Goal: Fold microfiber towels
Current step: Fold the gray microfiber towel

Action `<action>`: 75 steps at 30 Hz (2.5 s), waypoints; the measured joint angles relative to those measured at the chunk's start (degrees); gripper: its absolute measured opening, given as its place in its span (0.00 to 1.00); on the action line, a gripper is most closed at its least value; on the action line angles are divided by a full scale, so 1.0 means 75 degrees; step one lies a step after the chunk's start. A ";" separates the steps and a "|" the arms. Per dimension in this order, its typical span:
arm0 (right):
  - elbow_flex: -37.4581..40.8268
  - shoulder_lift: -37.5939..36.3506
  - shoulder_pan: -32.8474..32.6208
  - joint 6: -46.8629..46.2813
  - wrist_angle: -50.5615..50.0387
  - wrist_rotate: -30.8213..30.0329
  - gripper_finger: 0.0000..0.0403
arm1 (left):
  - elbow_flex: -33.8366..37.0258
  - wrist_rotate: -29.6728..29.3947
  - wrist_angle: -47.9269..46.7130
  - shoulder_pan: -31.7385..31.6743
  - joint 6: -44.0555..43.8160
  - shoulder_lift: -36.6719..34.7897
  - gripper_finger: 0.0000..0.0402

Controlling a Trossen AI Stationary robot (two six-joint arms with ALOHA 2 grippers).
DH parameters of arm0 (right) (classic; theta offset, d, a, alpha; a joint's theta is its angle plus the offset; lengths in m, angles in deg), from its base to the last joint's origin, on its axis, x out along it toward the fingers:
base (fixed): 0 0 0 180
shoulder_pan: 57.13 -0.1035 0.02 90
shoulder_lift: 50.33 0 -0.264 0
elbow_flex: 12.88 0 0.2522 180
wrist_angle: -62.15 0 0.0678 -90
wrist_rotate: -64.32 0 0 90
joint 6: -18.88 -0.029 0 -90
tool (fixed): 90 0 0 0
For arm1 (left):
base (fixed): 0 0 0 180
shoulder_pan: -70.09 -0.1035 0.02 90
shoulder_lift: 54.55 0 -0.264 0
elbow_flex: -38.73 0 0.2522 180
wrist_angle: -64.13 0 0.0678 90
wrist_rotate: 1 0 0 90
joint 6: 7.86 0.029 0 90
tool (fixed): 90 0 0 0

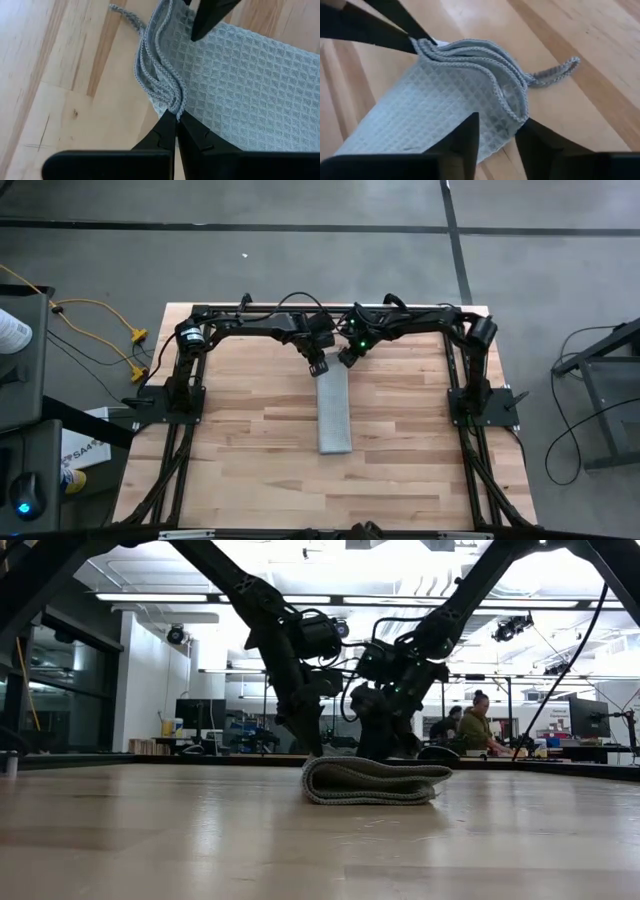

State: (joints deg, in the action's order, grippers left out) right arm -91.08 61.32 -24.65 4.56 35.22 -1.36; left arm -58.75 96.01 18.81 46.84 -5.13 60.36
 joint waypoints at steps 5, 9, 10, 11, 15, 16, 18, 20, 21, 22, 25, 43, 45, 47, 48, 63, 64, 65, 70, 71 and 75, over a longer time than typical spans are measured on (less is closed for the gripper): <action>0.0000 0.0003 -0.0034 -0.0351 -0.0052 -0.0261 0.12 | 0.0000 0.0012 -0.0012 0.0001 -0.0014 0.0000 0.00; -0.0003 0.0003 0.0027 -0.0766 -0.0556 -0.0142 0.02 | 0.0000 0.0257 -0.0001 0.0016 -0.0187 0.0000 0.00; -0.0008 0.0006 0.0016 -0.0859 -0.0686 -0.0045 0.02 | 0.0000 0.0293 0.0015 0.0045 -0.0206 0.0000 0.00; -0.0015 0.0006 -0.0015 -0.0912 -0.0797 0.0050 0.02 | 0.0000 0.0296 0.0016 0.0064 -0.0222 0.0000 0.00; -0.0015 0.0006 -0.0308 -0.1169 -0.0935 0.0208 0.01 | 0.0000 0.0280 0.0009 0.0230 -0.0212 0.0000 0.00; -0.0015 0.0006 -0.0388 -0.1240 -0.0935 0.0203 0.01 | 0.0000 0.0280 0.0009 0.0277 -0.0202 0.0000 0.00; -0.0015 0.0006 -0.0519 -0.1289 -0.0930 0.0163 0.01 | 0.0000 0.0282 0.0006 0.0334 -0.0156 0.0000 0.00; -0.0015 0.0006 -0.0622 -0.1272 -0.0924 0.0028 0.01 | 0.0000 0.0217 0.0006 0.0373 -0.0136 0.0000 0.00; -0.0015 0.0006 -0.0657 -0.1268 -0.0911 -0.0043 0.02 | 0.0000 0.0210 0.0009 0.0368 -0.0129 0.0000 0.00; -0.0015 0.0006 -0.0683 -0.1265 -0.0903 -0.0127 0.02 | 0.0000 0.0193 0.0005 0.0364 -0.0115 0.0000 0.00; -0.0015 -0.0020 -0.0684 -0.1263 -0.0898 -0.0192 0.07 | 0.0000 0.0103 -0.0021 0.0354 -0.0109 0.0000 0.00; -0.0012 -0.0506 -0.0134 -0.0359 -0.1122 0.0480 0.46 | 0.0735 0.0036 0.0158 0.0340 0.0178 -0.0052 0.00; 0.0015 -0.0498 -0.0014 -0.0272 -0.1203 0.0623 0.47 | 0.1034 0.0336 0.0303 0.0335 0.0154 -0.0167 0.00; 0.0000 -0.0490 0.0042 -0.0124 -0.1128 0.0620 0.48 | 0.1314 0.0770 0.0565 0.0332 0.0173 -0.0296 0.00; 0.0000 -0.0490 0.0047 -0.0077 -0.1124 0.0620 0.48 | 0.1448 0.0935 0.0692 0.0333 0.0176 -0.0374 0.00; 0.0000 -0.0481 0.0166 0.0278 -0.0976 0.1195 0.44 | 0.2393 0.1182 0.2477 0.0198 -0.0025 -0.0839 0.00; 0.0000 -0.0481 0.0170 0.0324 -0.0952 0.1194 0.44 | 0.2393 0.1144 0.2528 0.0198 -0.0025 -0.0839 0.00; 0.0000 -0.0481 0.0170 0.0344 -0.0927 0.1197 0.44 | 0.2393 0.1107 0.2632 0.0196 -0.0028 -0.0839 0.00; 0.0000 -0.0481 0.0170 0.0350 -0.0898 0.1082 0.45 | 0.2390 0.1093 0.3005 0.0195 -0.0082 -0.0839 0.00; 0.0000 -0.0481 0.0170 0.0350 -0.0898 0.1020 0.45 | 0.2390 0.1093 0.3043 0.0195 -0.0142 -0.0839 0.00; 0.0000 -0.0475 0.0170 0.0352 -0.0902 0.0973 0.46 | 0.2387 0.1116 0.3282 0.0195 -0.0228 -0.0839 0.00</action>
State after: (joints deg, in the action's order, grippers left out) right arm -91.08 57.76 -23.37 7.20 28.46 5.94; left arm -40.85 104.38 43.43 48.31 -6.83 54.07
